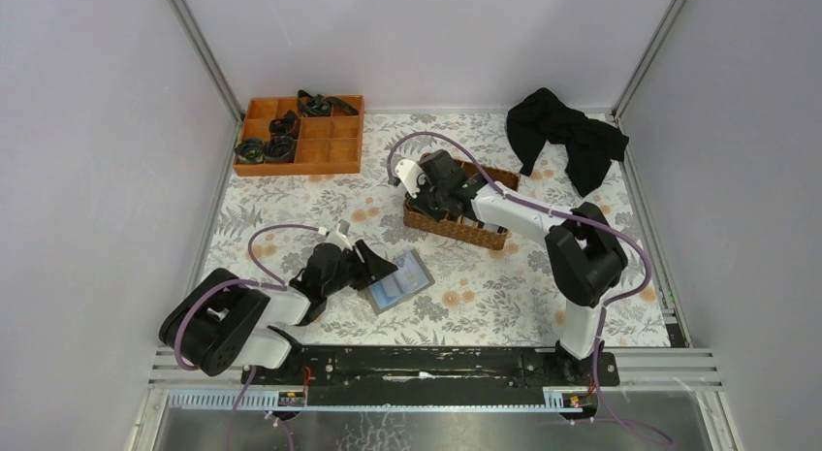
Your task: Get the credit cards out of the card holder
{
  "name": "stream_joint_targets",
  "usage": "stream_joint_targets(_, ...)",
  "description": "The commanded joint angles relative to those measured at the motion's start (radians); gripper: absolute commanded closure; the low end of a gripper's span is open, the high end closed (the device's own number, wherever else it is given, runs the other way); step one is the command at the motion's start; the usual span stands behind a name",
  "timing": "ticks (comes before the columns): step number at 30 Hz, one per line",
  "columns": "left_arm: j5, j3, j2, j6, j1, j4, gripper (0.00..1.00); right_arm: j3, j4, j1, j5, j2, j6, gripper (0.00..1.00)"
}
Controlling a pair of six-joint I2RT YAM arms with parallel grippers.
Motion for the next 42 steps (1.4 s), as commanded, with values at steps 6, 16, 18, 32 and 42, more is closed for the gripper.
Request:
stream_joint_targets(6,0.000,-0.056,0.043,0.041,0.021,-0.151,0.44,0.100,-0.029,0.015,-0.008,0.055,-0.023,1.00)
stream_joint_targets(16,0.007,-0.058,0.044,0.044,0.033,-0.147,0.44,0.078,-0.013,0.014,0.002,0.013,-0.025,0.66)
stream_joint_targets(18,0.009,-0.058,0.047,0.044,0.032,-0.144,0.44,0.074,-0.011,0.015,0.006,0.000,-0.021,0.66)
stream_joint_targets(32,-0.057,-0.027,-0.152,0.077,0.033,-0.314,0.43,-0.209,0.321,0.015,0.009,-0.400,0.204,0.38)
stream_joint_targets(42,-0.144,-0.051,-0.695,0.016,0.026,-0.727,0.60,-0.433,0.398,0.187,-0.056,-0.384,0.382,0.42)
